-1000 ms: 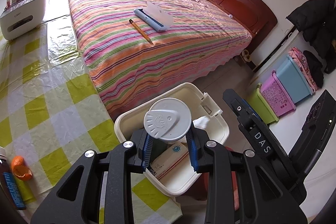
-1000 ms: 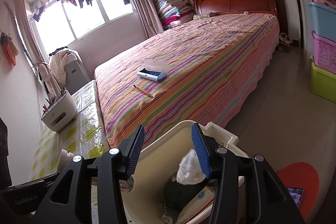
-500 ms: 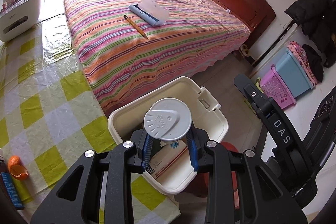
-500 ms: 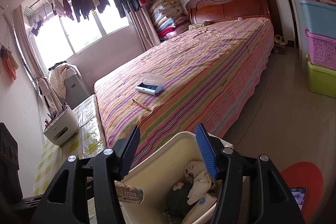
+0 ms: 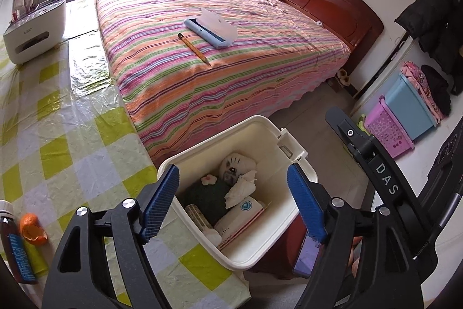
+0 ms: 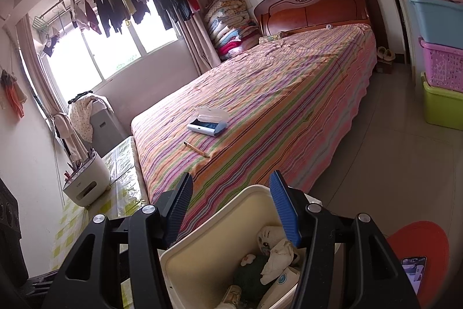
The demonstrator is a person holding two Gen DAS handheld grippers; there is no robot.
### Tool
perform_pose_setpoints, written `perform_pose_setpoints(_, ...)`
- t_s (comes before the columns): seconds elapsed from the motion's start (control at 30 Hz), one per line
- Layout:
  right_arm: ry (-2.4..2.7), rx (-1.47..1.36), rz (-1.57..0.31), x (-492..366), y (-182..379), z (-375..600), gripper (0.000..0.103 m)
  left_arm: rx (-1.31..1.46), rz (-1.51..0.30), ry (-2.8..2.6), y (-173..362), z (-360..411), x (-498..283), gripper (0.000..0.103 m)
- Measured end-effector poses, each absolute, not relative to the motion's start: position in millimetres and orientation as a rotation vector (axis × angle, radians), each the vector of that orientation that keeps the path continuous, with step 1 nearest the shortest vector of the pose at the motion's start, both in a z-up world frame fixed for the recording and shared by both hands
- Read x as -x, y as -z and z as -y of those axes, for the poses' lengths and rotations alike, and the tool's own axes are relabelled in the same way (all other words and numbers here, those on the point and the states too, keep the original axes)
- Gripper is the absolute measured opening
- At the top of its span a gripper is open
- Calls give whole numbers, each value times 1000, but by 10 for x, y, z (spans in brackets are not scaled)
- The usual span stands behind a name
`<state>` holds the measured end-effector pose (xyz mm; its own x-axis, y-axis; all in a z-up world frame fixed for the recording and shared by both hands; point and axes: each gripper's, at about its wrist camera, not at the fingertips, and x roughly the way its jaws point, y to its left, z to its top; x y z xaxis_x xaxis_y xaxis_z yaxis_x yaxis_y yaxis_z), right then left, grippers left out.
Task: Collect trash
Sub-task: 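Open both tools to drop the tissue and bottle into the bin, then move both tools back over the table toward the hat and orange peel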
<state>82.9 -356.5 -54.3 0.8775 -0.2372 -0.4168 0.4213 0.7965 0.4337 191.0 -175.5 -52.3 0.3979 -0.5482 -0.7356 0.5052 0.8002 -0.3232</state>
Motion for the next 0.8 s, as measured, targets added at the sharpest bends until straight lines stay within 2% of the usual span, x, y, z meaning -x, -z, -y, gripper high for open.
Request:
perform_pose_setpoints(0.27, 336, -557, -345, -832, 507, 3511, 55, 103, -942, 583, 370, 1355, -1933, 76)
perform_pose_setpoints(0.37, 318, -565, -351, -850, 498, 3478, 60, 105, -934, 564, 291, 1190, -1898, 76)
perform_pose_setpoints(0.47, 300, -564, -352, -861, 480, 3443, 61, 98, -929, 552, 222, 992, -1837, 76)
perform_pose_setpoints(0.8, 186, -547, -410, -994, 452, 3188, 61, 55, -877, 450, 44, 54, -1518, 77)
